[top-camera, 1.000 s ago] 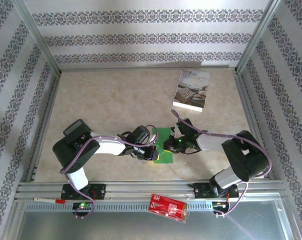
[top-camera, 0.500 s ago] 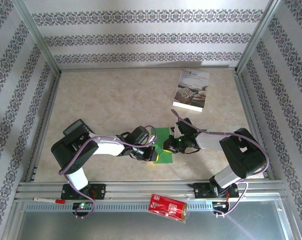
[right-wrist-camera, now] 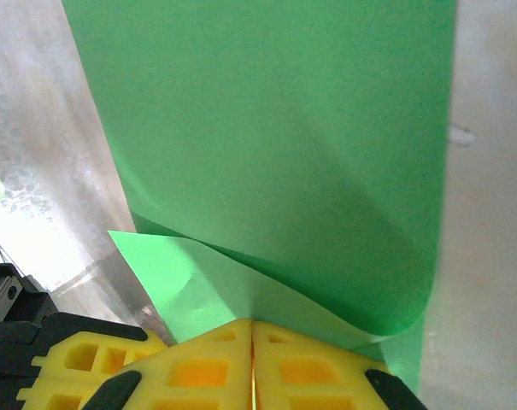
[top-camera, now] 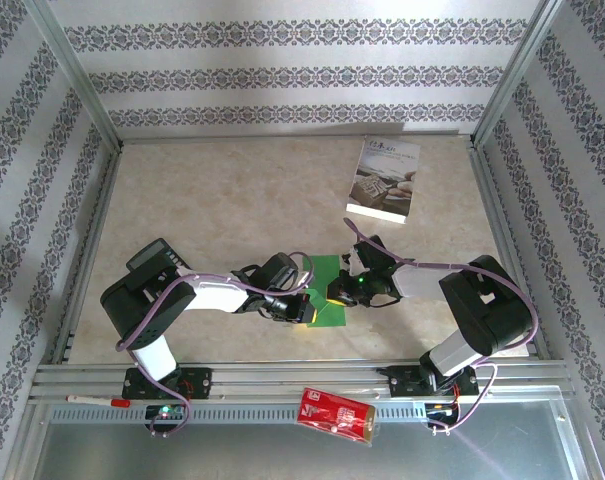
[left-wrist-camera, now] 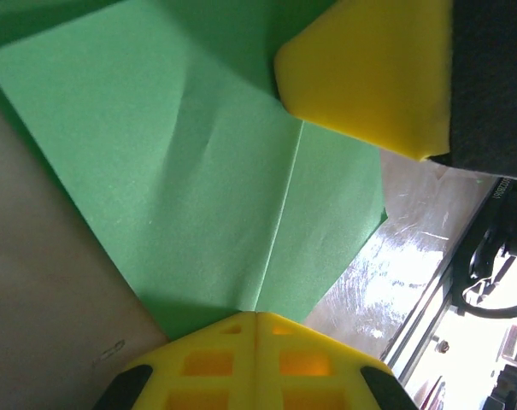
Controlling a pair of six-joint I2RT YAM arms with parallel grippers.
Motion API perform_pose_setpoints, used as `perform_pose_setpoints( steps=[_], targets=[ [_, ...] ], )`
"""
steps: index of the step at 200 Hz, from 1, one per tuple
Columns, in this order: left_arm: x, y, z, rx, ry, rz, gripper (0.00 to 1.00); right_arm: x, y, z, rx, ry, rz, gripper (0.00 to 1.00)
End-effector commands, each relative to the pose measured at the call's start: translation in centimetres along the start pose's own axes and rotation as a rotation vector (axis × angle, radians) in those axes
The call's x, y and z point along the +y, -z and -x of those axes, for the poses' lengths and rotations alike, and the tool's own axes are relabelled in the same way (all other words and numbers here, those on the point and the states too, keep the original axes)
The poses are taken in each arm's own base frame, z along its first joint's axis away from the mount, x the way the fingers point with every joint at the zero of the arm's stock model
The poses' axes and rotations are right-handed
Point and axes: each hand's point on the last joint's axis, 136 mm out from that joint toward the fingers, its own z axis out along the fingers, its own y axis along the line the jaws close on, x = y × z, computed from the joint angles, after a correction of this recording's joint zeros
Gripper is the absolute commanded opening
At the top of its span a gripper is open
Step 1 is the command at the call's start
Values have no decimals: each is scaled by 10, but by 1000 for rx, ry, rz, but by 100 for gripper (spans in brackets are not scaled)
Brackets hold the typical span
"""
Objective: Fold a paper plane with a square sheet of paper (pick it up from the middle)
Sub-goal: Fold the triangle a second time at the center of the table.
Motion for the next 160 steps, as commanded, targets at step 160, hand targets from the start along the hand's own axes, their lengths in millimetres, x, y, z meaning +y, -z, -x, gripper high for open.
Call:
perform_pose_setpoints(
  steps=[160],
  targets=[
    [80,-5,-62,199,206,292,0,16,-8,-33,-24,-26,14,12]
  ],
)
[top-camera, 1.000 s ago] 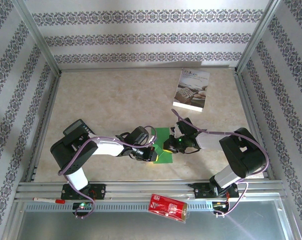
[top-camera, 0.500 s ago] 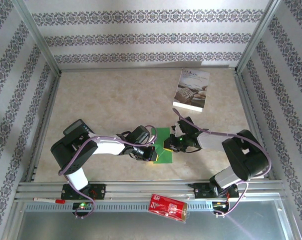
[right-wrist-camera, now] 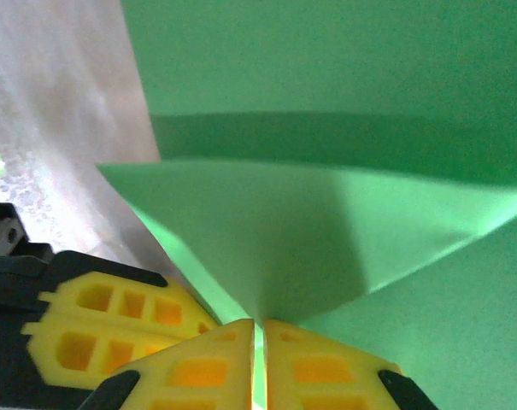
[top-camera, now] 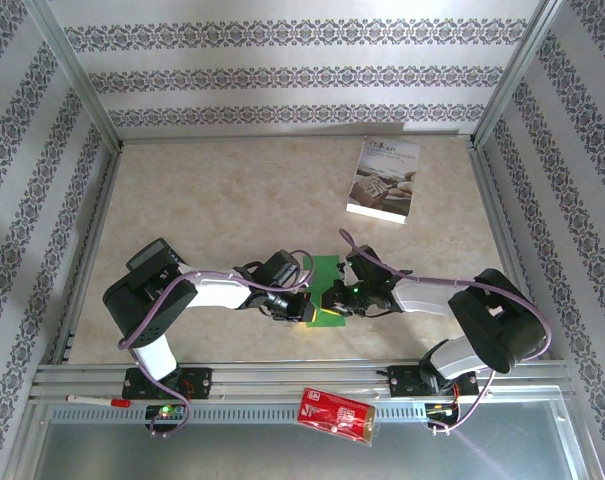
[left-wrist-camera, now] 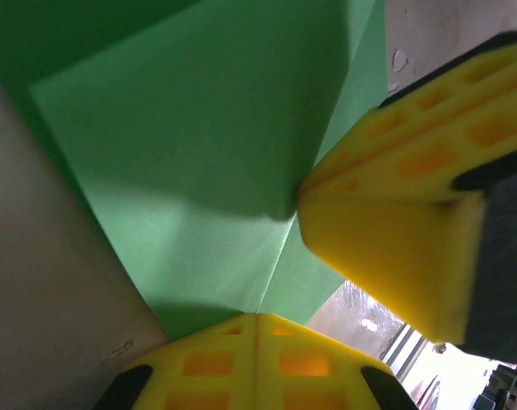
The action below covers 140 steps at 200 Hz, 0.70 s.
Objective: Fold a paper plane with a square sheet of paper (pick it up from the middle)
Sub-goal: Fold the triangle a second time at the center of the table.
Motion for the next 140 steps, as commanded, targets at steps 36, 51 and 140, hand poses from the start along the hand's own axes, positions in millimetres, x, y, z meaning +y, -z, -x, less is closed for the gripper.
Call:
perform_pose_setpoints(
  steps=[36,51,140],
  targets=[
    [80,-9,-58,162,163,269,0,3,-5,-4,-28,-41,18,11],
    [80,-9,-59,164,161,269,0,5,-6,-4,-31,-47,26,11],
    [82,-9,-59,163,159,275,0,-10,-20,-11,-7,-103,-18,11]
  ],
)
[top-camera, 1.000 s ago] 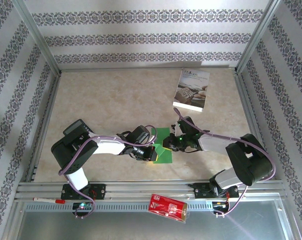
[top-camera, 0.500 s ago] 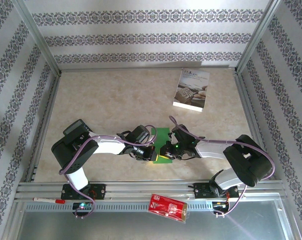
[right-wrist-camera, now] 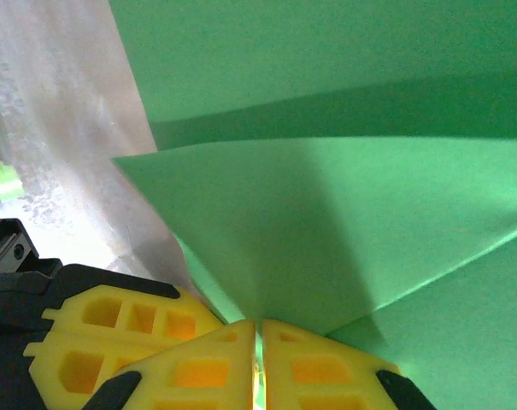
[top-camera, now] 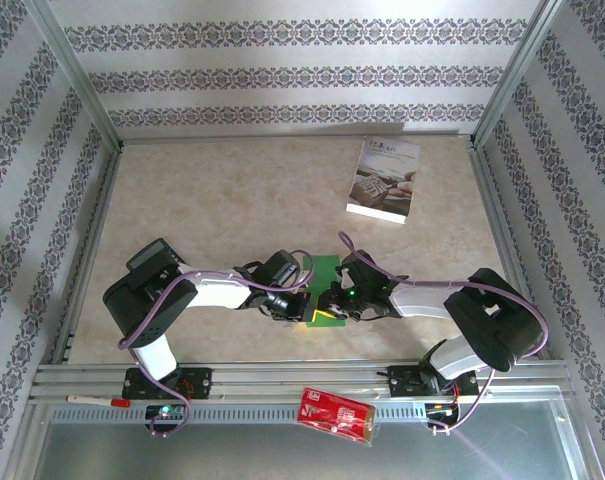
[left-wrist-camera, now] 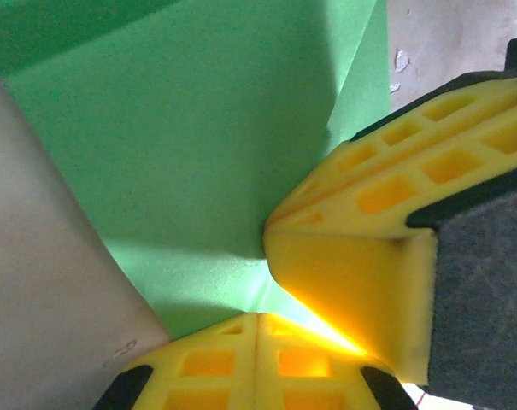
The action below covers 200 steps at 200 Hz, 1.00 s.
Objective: Fold a paper plane with a square sheet of paper (pick it up from the middle)
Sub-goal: Fold the triangle a second time at the center of the table.
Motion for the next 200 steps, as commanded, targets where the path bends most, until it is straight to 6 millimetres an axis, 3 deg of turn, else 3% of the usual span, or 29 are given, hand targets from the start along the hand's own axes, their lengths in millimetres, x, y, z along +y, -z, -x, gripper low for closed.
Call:
perform_pose_setpoints(
  steps=[1,74,200],
  targets=[
    [82,-9,-59,161,155,275,0,-18,-10,-5,5,-32,-49,11],
    [89,-6,-65,183,157,312,0,-51,0,12,-47,-85,-151,9],
    [94,-7,-70,200,159,322,0,-58,23,52,-104,-77,-143,9]
  ],
)
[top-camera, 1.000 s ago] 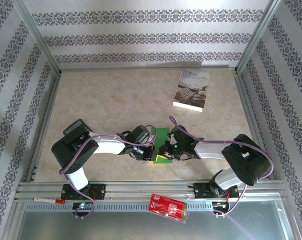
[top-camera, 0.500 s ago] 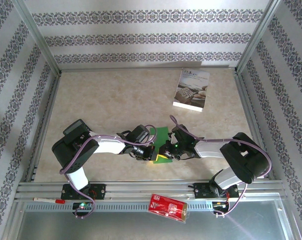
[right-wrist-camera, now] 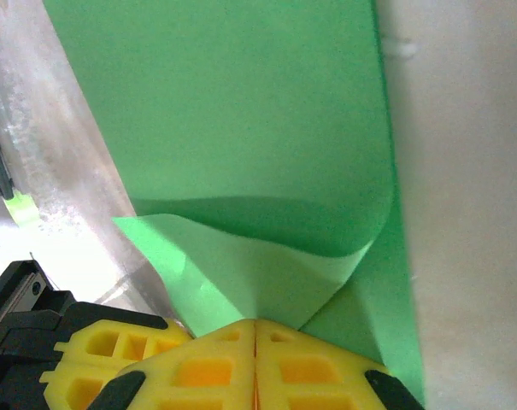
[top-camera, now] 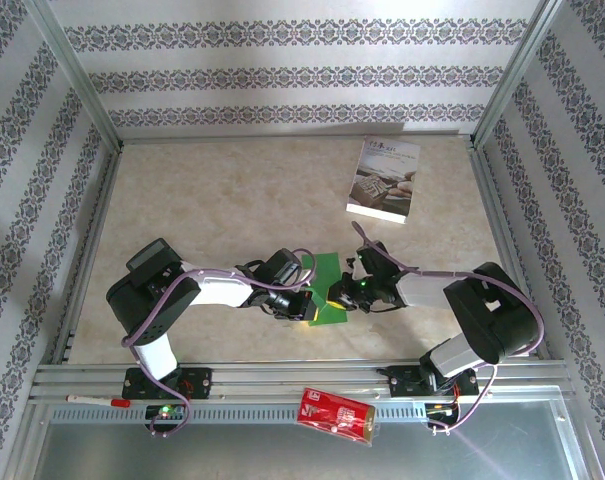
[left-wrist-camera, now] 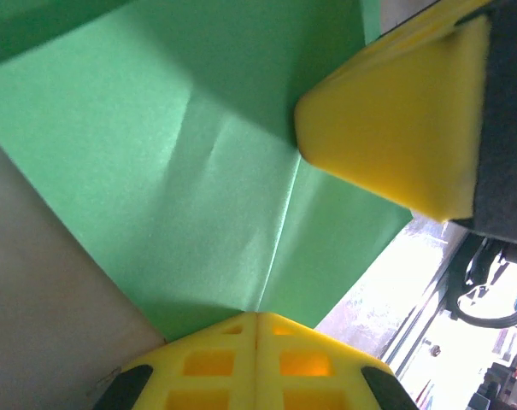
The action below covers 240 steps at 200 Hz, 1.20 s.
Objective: Fold a paper plane with a square sheet of paper (pick it up from the middle)
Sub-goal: Fold the triangle a second time at the center of the table.
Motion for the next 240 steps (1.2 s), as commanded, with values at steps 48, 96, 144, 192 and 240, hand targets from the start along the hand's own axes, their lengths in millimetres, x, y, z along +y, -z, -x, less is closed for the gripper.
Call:
perform_pose_setpoints(
  steps=[48,96,144,192,240],
  targets=[
    [95,-4,-73,193,160,330,0,-48,12,35,-107,-63,-175,9],
    [95,-5,-73,198,154,330,0,-60,21,51,-128,-100,-218,8],
    [94,-5,-71,194,153,326,0,-65,37,72,-151,-115,-228,8],
    [90,-6,-67,187,147,316,0,-14,53,70,-181,13,-84,8],
    [88,-7,-65,185,147,313,0,15,33,32,-134,75,-32,9]
  ],
)
